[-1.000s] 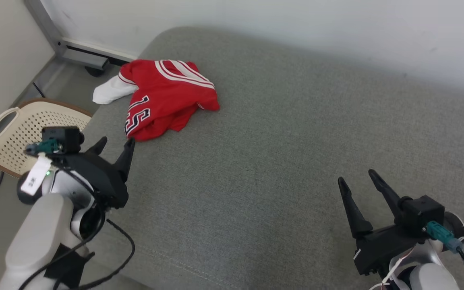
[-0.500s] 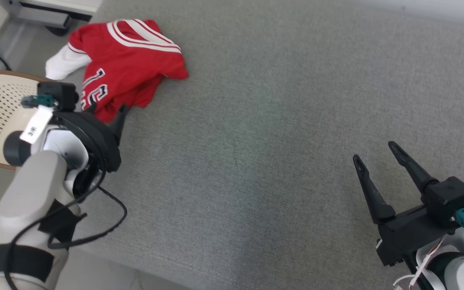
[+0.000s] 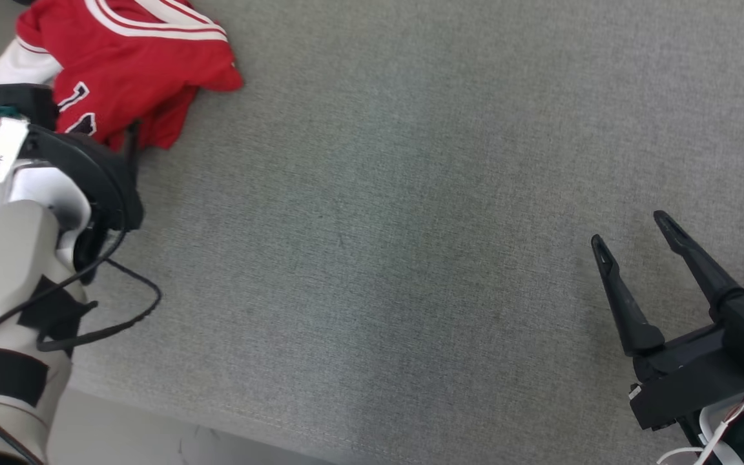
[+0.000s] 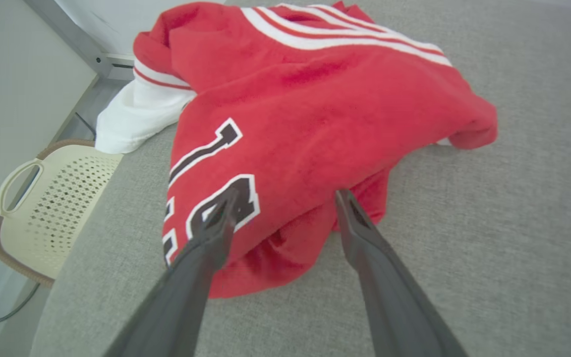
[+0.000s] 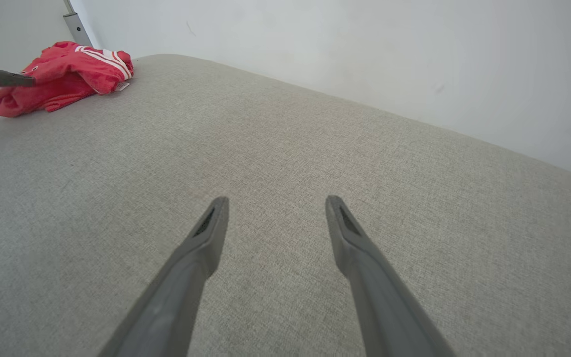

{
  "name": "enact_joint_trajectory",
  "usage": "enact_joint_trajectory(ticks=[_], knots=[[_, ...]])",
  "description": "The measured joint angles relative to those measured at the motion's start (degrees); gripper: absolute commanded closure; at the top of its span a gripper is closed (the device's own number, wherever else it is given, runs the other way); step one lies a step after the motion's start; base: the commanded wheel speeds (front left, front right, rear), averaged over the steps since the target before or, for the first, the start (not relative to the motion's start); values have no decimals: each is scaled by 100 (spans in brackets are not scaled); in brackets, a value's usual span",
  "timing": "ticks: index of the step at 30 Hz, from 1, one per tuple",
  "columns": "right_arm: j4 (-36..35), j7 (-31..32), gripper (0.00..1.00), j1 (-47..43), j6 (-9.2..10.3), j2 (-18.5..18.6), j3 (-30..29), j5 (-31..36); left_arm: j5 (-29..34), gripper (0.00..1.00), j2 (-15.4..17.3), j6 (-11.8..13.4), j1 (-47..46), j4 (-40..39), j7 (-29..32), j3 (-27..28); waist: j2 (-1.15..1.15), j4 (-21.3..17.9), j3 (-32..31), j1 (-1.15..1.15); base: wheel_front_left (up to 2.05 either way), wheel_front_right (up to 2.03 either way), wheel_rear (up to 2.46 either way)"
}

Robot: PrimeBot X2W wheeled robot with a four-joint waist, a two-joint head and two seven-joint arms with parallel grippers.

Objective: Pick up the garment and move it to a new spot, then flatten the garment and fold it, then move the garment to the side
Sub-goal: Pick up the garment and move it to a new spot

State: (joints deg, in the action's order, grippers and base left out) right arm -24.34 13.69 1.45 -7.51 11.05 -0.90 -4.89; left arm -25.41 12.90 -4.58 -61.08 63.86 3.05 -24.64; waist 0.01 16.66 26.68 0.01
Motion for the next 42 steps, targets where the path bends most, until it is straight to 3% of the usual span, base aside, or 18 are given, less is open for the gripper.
enact_joint_trajectory(ticks=[3, 8, 9, 10, 11, 22, 29, 42], knots=[[-79, 15, 0, -18, 0, -14, -23, 4, 9, 0, 64, 202, -75, 207, -55, 25, 0, -73, 123, 0, 0, 0, 0], [-113, 8, 0, -24, 0, -40, -60, 8, -37, 0, 51, 202, -169, 435, -164, 45, 0, -179, 264, 0, 0, 0, 0], [-113, 8, 0, -23, 0, -47, -32, 14, -44, 25, 56, 201, -180, 486, -165, 49, 0, -200, 275, 0, 0, 0, 0], [-111, -2, 0, -21, 0, -58, -16, 25, -48, 71, 63, 200, -199, 517, -168, 52, 0, -220, 283, 0, 0, 0, 0], [-103, -10, 0, -19, 0, -73, 0, 29, -54, 100, 68, 201, -219, 554, -188, 53, -1, -238, 286, 0, 0, 0, 0], [350, -275, 0, 94, 0, -265, 164, -36, -108, 100, -66, 143, -318, 661, -525, -11, -1, -251, -6, 0, 0, 0, 0], [1028, -653, 0, 160, 0, -521, 392, -219, 109, 100, -136, 107, -465, 527, -879, -292, -1, -259, -600, -1, 0, 0, 0], [1842, -1206, 0, 38, 0, -779, 210, -460, 227, 100, -866, -149, -643, -126, -848, -835, -2, -513, -1878, -2, 0, 0, 0]])
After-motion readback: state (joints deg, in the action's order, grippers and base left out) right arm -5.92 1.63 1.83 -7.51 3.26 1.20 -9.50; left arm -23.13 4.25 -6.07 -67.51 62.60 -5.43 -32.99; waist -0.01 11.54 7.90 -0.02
